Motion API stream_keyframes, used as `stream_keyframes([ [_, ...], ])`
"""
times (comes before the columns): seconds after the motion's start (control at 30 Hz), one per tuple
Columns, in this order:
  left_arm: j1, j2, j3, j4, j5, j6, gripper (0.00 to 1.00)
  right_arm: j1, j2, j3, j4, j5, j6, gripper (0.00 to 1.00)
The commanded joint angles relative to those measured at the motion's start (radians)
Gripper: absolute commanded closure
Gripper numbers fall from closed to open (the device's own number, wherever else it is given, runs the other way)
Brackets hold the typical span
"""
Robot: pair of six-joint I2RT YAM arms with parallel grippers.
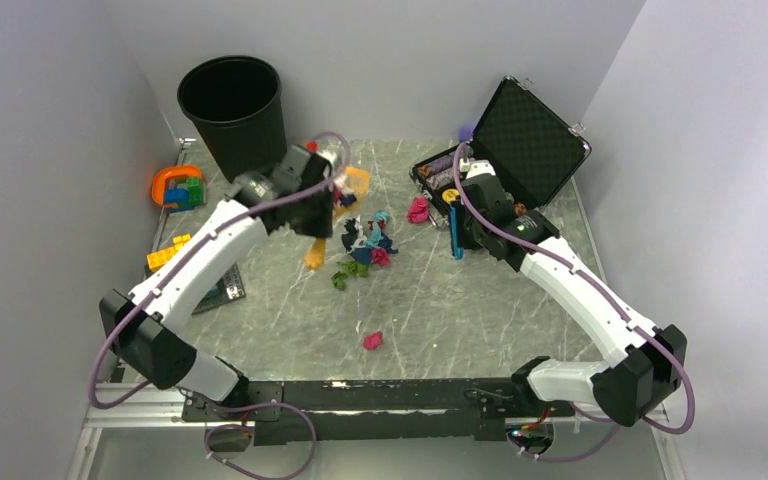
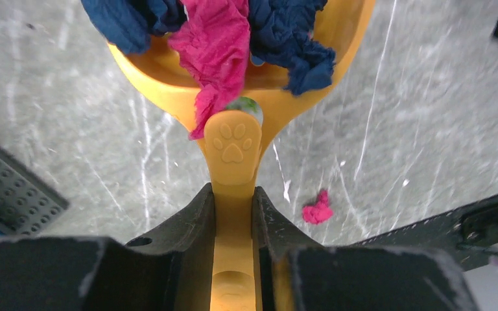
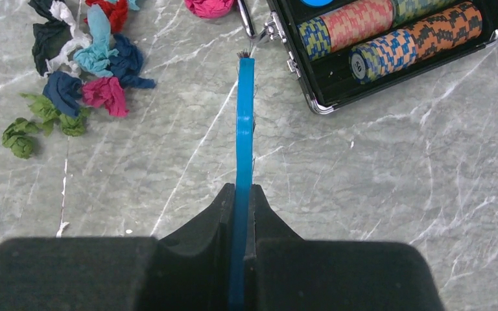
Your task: Sweep away the paper scraps from the table
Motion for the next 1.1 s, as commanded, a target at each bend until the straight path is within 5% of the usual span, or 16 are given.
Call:
stream_keyframes([
  [0.0,0.161,0.072,0.224,-0.089,0.116,0.056,1.0,-0.009,-0.01,0.004,0.056,-0.012,-0.001,1.0],
  [0.17,0.362,0.256,0.548,-0.213,0.204,0.078,1.0,-0.013,-0.004,-0.004,0.084,-0.014,0.002,1.0],
  [0.37,0.583,0.462,0.88,-0.219,0.476,0.029,1.0,-0.019,0.023,-0.013,0.1,-0.028,0.001,1.0],
  [0.5,0.717,0.481,0.856,-0.025,0.698,-0.087,1.0,-0.021,0.045,0.002,0.093,-0.038,-0.003,1.0],
  [0.67,0.785,0.51,0.872,0.103,0.806,-0.179,1.0,-0.02,0.066,0.026,0.085,-0.037,-0.007,1.0],
  [0.9,0.866,0.577,0.789,0.463,1.051,-0.494,1.0,-0.02,0.08,0.051,0.073,-0.049,0.0,1.0],
  [1.07,0.891,0.534,0.503,1.004,1.16,-0.912,1.0,-0.02,0.087,0.062,0.065,-0.051,0.009,1.0],
])
